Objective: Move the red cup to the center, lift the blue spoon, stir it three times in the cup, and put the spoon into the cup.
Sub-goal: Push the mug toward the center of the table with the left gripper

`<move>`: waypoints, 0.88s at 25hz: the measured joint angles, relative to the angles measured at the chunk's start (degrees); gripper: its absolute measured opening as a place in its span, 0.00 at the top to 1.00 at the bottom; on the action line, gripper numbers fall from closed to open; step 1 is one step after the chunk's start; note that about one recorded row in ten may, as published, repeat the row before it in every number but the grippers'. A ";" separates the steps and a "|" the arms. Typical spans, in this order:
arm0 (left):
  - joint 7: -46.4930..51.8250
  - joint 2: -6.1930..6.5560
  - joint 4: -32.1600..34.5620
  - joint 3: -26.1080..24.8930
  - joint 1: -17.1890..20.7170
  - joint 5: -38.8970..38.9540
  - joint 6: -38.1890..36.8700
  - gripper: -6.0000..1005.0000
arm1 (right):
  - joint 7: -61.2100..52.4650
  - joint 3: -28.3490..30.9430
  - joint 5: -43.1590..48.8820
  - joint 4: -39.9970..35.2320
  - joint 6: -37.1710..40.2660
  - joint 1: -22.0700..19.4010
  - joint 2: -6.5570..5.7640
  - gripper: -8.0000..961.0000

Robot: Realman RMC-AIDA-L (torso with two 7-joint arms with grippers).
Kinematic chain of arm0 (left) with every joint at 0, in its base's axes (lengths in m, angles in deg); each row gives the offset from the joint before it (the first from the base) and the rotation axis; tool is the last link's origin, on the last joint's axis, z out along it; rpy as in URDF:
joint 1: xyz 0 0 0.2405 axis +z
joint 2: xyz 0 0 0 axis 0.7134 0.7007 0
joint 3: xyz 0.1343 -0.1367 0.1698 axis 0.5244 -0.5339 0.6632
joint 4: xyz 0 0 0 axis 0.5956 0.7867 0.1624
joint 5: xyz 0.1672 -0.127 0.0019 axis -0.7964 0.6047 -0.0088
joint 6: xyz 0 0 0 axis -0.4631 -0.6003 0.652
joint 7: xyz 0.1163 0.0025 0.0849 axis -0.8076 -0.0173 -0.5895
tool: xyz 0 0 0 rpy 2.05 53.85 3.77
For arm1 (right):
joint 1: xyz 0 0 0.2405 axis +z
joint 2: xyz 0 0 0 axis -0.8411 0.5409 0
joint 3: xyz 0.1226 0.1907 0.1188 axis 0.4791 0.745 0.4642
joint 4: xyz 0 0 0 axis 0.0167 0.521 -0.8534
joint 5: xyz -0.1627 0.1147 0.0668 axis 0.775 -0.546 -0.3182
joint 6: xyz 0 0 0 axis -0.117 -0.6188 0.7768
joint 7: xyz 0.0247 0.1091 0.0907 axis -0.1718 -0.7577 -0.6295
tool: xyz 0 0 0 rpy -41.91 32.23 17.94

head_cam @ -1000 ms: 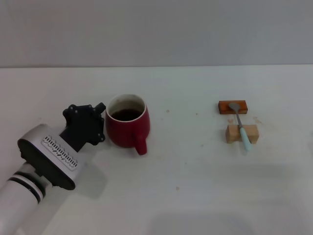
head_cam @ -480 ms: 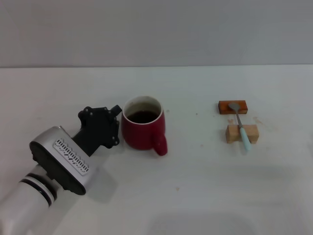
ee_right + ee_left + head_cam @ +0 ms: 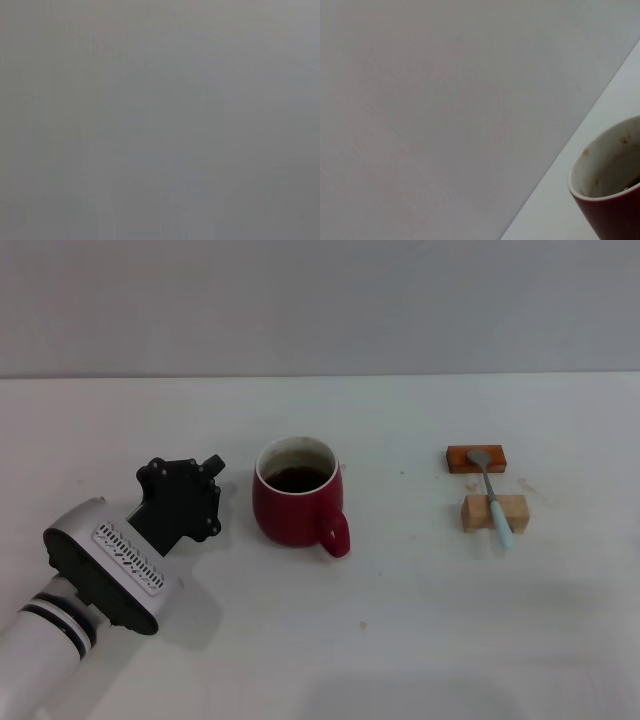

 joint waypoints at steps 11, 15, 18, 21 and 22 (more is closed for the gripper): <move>0.14 -0.24 -0.79 1.74 -1.70 -0.30 1.43 1.00 | -0.01 0.00 -0.11 -0.05 0.00 0.17 0.00 0.14; 0.42 -0.31 -1.38 2.00 -2.08 -0.24 2.04 1.00 | -0.01 0.00 -0.16 -0.05 0.00 0.12 0.00 0.14; 0.43 -0.33 -1.97 2.37 -2.16 -0.27 2.32 1.00 | -0.01 0.00 -0.17 -0.05 0.00 0.12 0.00 0.14; 0.44 -0.47 -2.46 3.45 -2.61 -0.26 2.52 1.00 | -0.01 0.00 -0.17 -0.05 -0.01 0.11 0.00 0.14; 0.44 -0.48 -2.60 3.57 -2.64 -0.26 2.61 1.00 | -0.01 0.00 -0.17 -0.05 -0.02 0.11 0.00 0.14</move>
